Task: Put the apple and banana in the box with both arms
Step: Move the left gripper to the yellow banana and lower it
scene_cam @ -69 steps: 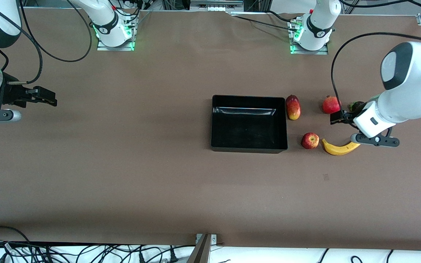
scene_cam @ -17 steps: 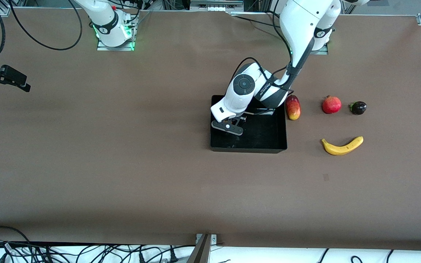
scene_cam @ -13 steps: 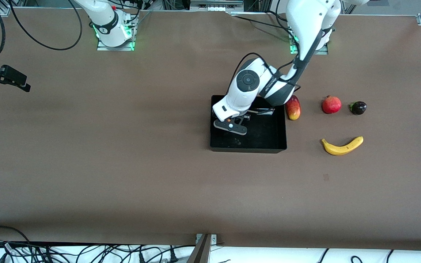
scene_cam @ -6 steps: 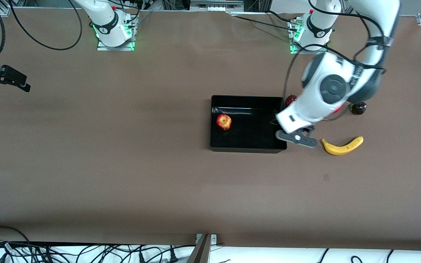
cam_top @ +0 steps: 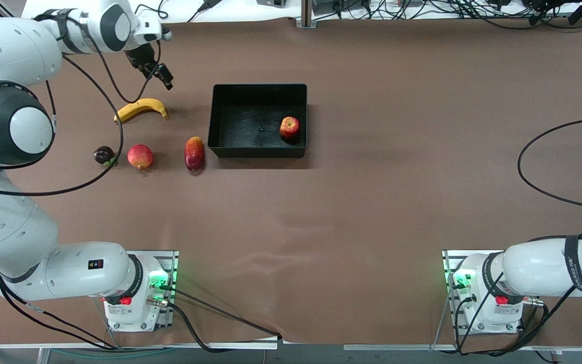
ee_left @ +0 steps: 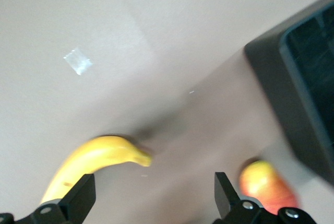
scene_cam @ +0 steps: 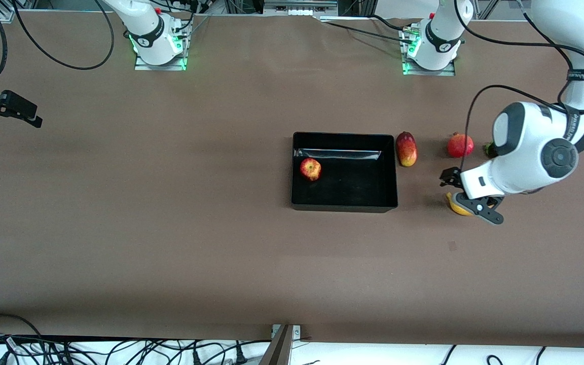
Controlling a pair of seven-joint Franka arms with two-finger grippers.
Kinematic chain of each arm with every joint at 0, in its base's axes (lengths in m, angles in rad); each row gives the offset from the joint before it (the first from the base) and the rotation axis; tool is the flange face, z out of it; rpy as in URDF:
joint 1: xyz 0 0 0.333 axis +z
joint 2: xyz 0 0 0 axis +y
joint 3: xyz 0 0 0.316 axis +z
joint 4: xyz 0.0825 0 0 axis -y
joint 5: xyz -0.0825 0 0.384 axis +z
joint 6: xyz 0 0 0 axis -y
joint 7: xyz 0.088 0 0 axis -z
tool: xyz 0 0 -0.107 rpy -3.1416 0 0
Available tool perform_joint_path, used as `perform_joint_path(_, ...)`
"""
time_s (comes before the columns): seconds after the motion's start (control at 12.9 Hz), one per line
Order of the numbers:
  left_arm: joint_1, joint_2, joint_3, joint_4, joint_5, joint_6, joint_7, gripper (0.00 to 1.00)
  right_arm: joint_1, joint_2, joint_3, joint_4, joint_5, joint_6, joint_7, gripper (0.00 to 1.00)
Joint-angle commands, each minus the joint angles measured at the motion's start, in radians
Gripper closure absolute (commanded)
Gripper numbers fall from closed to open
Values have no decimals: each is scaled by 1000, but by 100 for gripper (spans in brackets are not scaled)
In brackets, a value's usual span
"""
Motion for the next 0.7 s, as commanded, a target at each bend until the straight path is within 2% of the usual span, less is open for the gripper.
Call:
perform_joint_path(0.0,86,77,-10,-13,-6,85,287,0,-12,-8,11,-5,3,-5,11,0)
perform_joint_path(0.31,132,168,18,-11,-7,192,528,0,-12,-8,11,-5,3,-5,11,0)
perform_joint_path(0.62,132,205,29,-23,-7,220,535,0,-12,-8,11,-5,3,-5,13,0)
